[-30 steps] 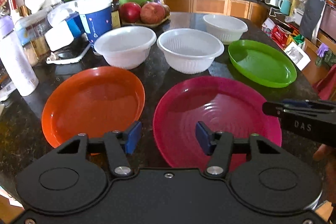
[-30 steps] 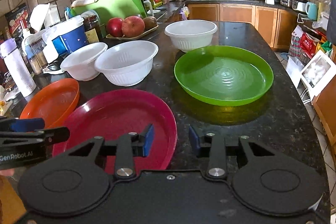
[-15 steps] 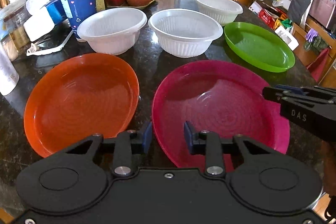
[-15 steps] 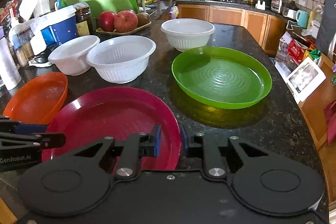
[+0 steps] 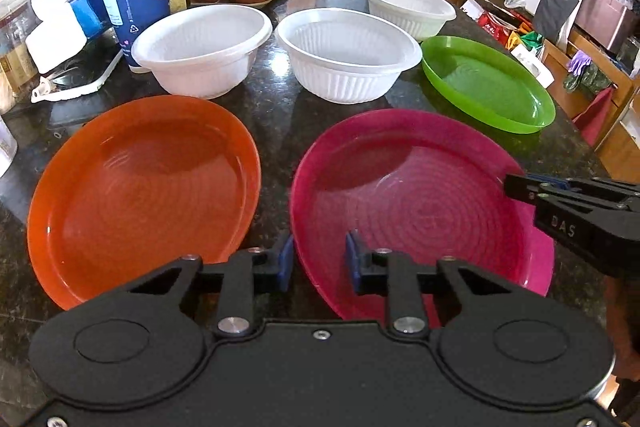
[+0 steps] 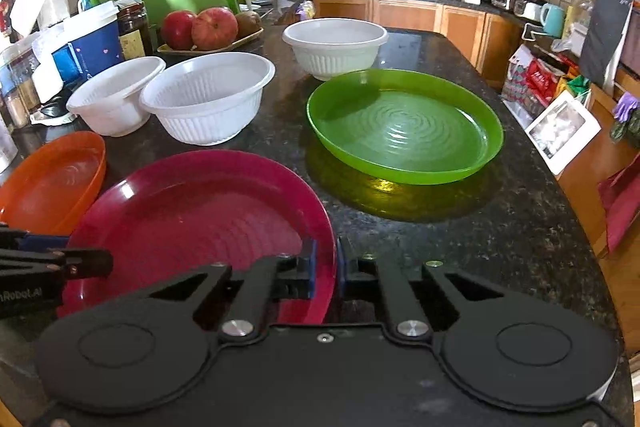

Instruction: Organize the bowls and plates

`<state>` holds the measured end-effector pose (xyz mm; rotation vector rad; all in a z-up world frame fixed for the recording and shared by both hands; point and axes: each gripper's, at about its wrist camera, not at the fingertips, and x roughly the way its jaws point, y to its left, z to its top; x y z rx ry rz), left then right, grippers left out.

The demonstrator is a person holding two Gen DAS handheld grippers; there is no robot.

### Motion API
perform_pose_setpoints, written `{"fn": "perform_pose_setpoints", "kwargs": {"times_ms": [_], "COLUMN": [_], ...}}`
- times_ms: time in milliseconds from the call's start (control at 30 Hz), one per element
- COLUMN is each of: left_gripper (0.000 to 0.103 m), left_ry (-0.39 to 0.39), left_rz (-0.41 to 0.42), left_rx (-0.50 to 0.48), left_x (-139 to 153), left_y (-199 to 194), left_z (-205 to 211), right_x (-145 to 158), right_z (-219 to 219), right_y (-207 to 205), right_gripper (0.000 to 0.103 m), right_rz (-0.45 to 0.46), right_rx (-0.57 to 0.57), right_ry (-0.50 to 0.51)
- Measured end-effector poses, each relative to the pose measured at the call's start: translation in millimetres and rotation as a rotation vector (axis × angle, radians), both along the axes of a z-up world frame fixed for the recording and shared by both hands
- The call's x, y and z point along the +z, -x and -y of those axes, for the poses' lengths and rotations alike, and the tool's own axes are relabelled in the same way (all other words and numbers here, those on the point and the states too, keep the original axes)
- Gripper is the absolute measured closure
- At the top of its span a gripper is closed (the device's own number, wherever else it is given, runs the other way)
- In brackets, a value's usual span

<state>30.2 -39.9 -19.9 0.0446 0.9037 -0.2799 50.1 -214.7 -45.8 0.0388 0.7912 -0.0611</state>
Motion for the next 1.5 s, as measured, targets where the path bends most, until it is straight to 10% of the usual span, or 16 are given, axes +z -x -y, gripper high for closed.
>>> {"fn": "perform_pose_setpoints", "kwargs": {"times_ms": [100,833,1500], "left_gripper": [0.088,0.089,0.089], "left_ry": [0.005,0.02,0.011], "left_rz": [-0.006,0.02,0.025], "left_rx": [-0.002,-0.22,-0.126], "left_x": [0,14,9], "left_y": [-2,16,54], "left_z": [-4,19,124], "right_x": [1,13,12], "right_z": [0,6,125], "right_y": [2,62,103], "right_gripper": [0.093,0.093,0.093], "right_rz": [0.0,0.05,0.062], "right_rx": [-0.024,-0.243,-0.173], "right_ry": [-0.006,0.063,0.049]}}
